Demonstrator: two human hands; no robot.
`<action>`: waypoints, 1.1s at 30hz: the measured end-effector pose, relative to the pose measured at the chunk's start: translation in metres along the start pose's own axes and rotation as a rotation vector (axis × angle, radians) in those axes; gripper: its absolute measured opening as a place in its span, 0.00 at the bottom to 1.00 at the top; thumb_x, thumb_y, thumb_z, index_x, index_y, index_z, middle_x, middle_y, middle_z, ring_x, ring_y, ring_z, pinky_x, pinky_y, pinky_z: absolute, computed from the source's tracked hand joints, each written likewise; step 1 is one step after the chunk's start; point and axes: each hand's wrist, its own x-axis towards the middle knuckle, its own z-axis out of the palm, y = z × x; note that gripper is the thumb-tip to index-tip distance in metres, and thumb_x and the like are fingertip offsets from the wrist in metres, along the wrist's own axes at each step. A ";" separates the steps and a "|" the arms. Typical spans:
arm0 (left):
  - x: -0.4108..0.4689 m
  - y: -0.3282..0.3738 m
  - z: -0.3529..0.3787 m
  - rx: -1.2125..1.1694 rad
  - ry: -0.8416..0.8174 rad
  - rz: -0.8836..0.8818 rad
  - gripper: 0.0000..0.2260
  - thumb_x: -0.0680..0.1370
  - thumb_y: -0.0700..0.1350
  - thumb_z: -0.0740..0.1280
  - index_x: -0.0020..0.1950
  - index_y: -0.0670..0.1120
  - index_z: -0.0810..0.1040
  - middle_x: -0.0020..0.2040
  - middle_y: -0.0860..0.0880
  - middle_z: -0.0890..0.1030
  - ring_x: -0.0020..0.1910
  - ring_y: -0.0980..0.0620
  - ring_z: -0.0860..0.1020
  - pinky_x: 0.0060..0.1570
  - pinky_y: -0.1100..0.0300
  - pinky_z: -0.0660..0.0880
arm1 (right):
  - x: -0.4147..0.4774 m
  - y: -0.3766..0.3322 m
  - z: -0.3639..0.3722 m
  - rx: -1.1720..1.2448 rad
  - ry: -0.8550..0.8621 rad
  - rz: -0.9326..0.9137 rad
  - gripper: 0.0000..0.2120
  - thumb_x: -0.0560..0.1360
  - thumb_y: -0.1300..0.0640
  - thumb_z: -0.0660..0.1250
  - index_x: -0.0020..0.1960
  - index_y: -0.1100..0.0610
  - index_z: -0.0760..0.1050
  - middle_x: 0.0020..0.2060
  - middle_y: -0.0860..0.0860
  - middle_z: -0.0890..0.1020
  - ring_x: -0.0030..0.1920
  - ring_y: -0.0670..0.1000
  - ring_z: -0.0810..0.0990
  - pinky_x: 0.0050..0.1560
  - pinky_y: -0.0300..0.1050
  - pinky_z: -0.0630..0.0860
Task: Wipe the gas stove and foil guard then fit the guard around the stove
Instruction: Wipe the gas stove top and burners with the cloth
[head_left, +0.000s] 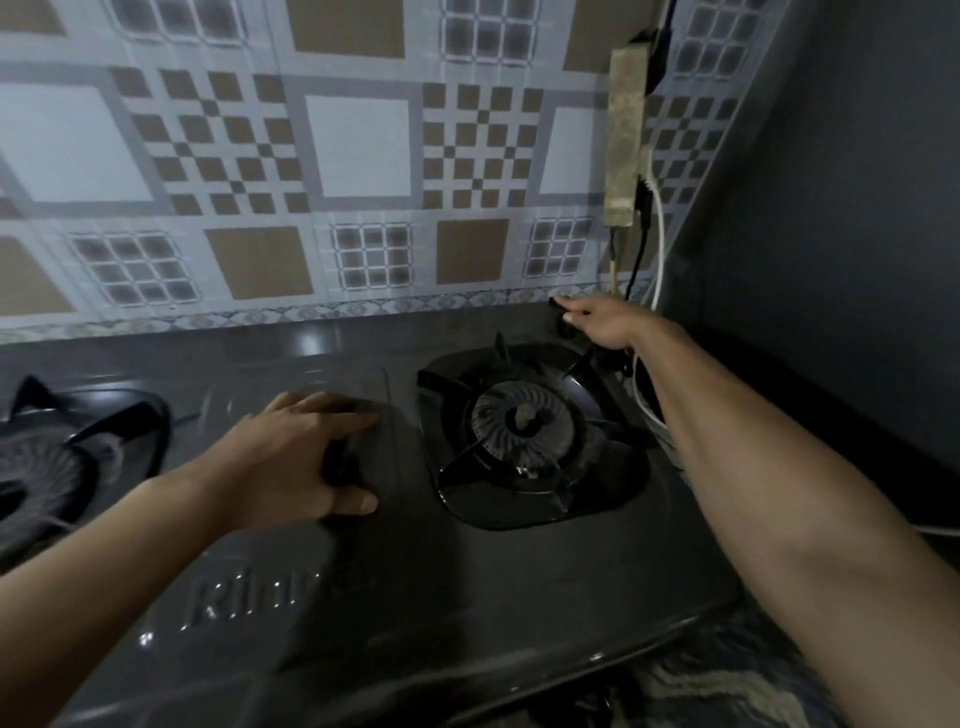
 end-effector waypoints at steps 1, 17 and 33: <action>0.000 -0.001 0.001 -0.003 0.006 -0.001 0.51 0.55 0.77 0.56 0.77 0.64 0.58 0.78 0.59 0.59 0.76 0.49 0.59 0.70 0.47 0.66 | 0.003 -0.005 -0.001 -0.045 -0.003 0.003 0.22 0.84 0.51 0.54 0.78 0.44 0.57 0.78 0.52 0.58 0.75 0.59 0.60 0.70 0.49 0.60; -0.018 -0.038 0.017 0.000 0.152 -0.066 0.47 0.63 0.77 0.54 0.78 0.54 0.62 0.77 0.51 0.64 0.73 0.46 0.63 0.70 0.47 0.65 | 0.011 -0.085 0.013 -0.236 -0.095 -0.243 0.24 0.80 0.54 0.66 0.74 0.45 0.66 0.75 0.53 0.66 0.72 0.57 0.67 0.66 0.47 0.63; -0.023 -0.042 0.019 -0.018 0.191 -0.056 0.42 0.68 0.75 0.56 0.77 0.53 0.64 0.76 0.51 0.66 0.73 0.44 0.64 0.70 0.47 0.66 | 0.003 -0.193 0.058 -0.404 -0.122 -0.357 0.25 0.81 0.51 0.63 0.77 0.44 0.61 0.76 0.55 0.65 0.71 0.59 0.68 0.62 0.47 0.66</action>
